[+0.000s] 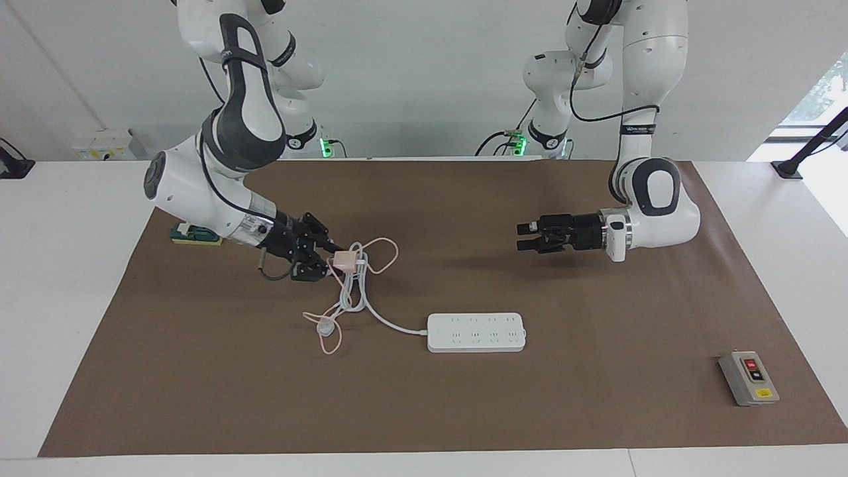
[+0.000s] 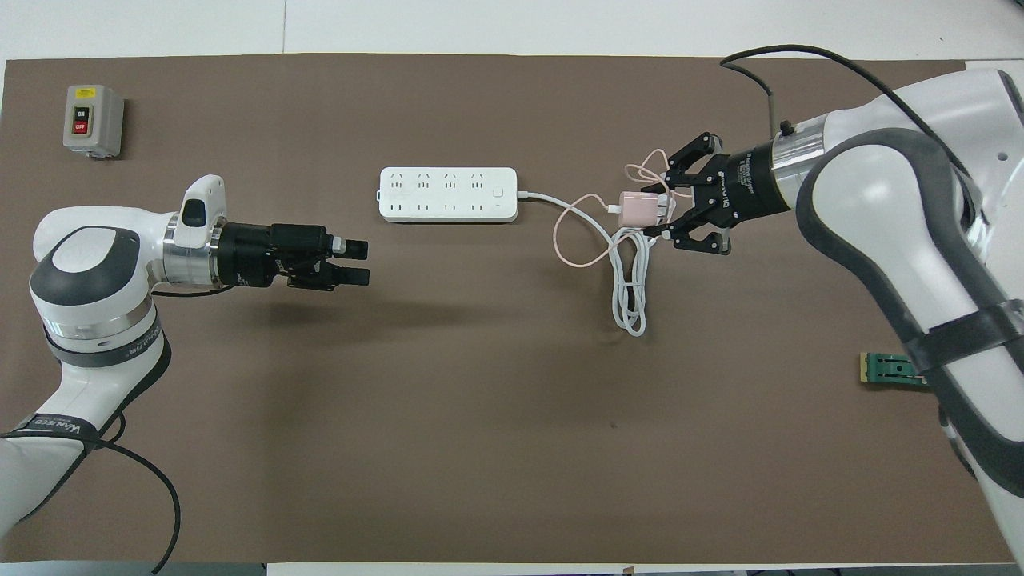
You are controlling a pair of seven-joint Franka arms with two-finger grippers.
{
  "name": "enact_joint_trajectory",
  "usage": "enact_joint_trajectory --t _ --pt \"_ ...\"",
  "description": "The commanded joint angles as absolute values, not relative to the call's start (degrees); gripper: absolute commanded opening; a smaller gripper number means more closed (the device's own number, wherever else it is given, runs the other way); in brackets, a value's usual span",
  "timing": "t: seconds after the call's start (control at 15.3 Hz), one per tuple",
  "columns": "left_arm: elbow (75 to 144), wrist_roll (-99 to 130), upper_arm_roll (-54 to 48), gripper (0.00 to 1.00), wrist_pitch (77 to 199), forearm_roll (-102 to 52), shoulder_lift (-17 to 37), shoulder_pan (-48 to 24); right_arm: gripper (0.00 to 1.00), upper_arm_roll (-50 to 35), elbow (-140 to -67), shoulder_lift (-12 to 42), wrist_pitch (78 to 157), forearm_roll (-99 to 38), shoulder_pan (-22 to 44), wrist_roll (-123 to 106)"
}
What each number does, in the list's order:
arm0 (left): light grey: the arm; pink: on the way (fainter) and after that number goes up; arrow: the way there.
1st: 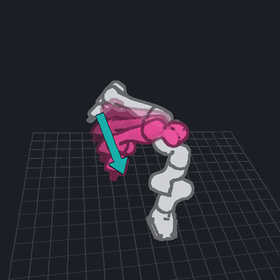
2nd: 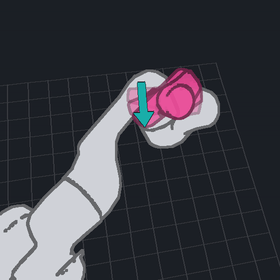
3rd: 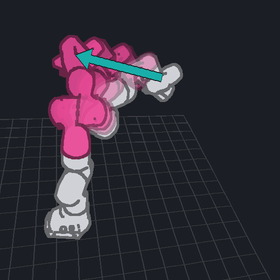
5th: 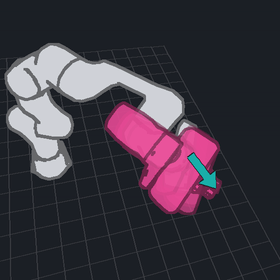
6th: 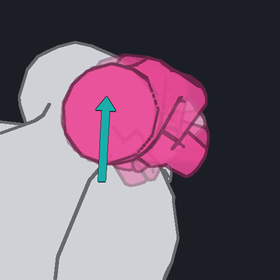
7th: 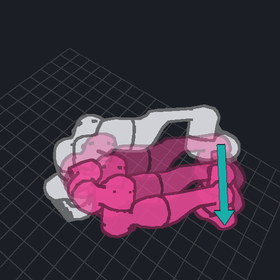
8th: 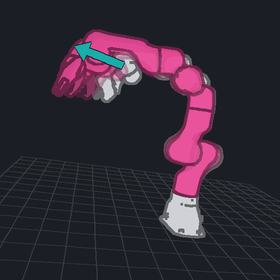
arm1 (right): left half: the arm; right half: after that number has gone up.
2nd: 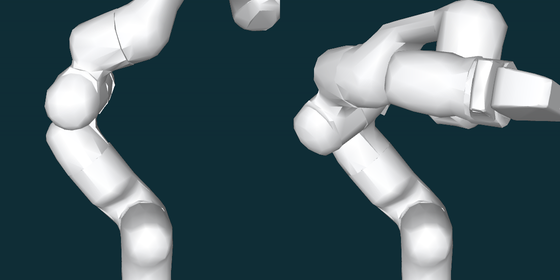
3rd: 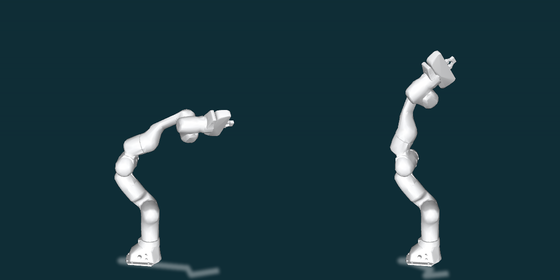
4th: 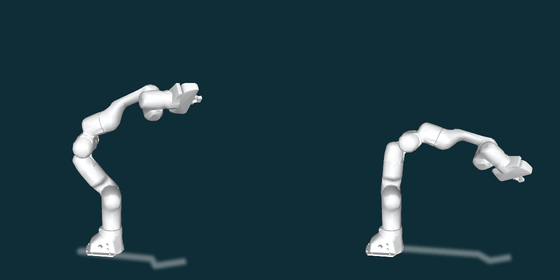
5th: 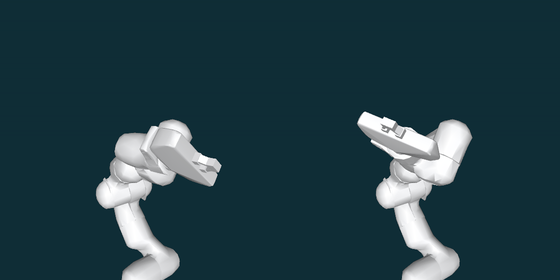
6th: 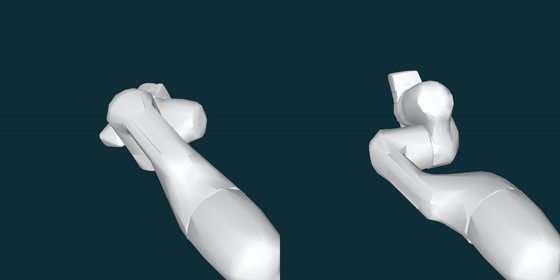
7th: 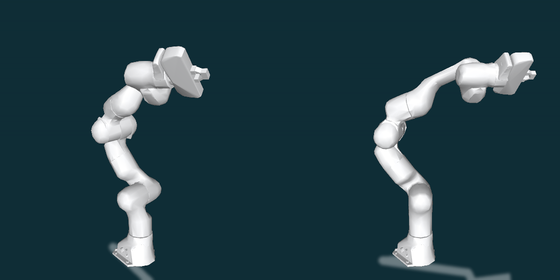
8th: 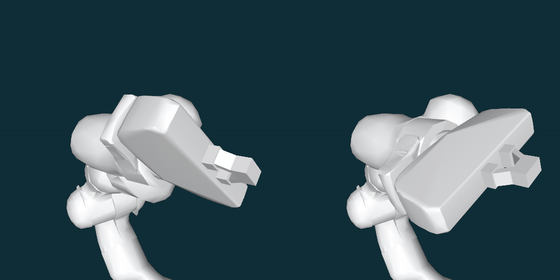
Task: Plug charger into power strip
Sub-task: 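Carry the pink charger with the right gripper toward the left gripper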
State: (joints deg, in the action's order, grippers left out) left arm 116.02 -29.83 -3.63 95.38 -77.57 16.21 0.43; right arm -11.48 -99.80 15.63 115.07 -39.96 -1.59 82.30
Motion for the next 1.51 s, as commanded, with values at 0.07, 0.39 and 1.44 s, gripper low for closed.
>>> enact_joint_trajectory --t 0.07,0.39,1.44 --pt "113.6 -31.2 -3.0 1.0 96.8 -80.3 18.3 -1.7 0.0 -11.4 -99.4 16.3 118.0 -41.4 3.3 87.8" --pt "113.8 -41.0 -3.3 1.0 100.8 -85.3 18.7 -4.6 0.0 -11.5 -99.7 17.8 117.9 -42.6 6.7 87.3" --pt "118.6 -43.8 -3.3 1.0 109.4 -97.3 18.2 -12.9 0.0 -11.4 -99.8 19.9 121.5 -44.6 12.0 86.8"
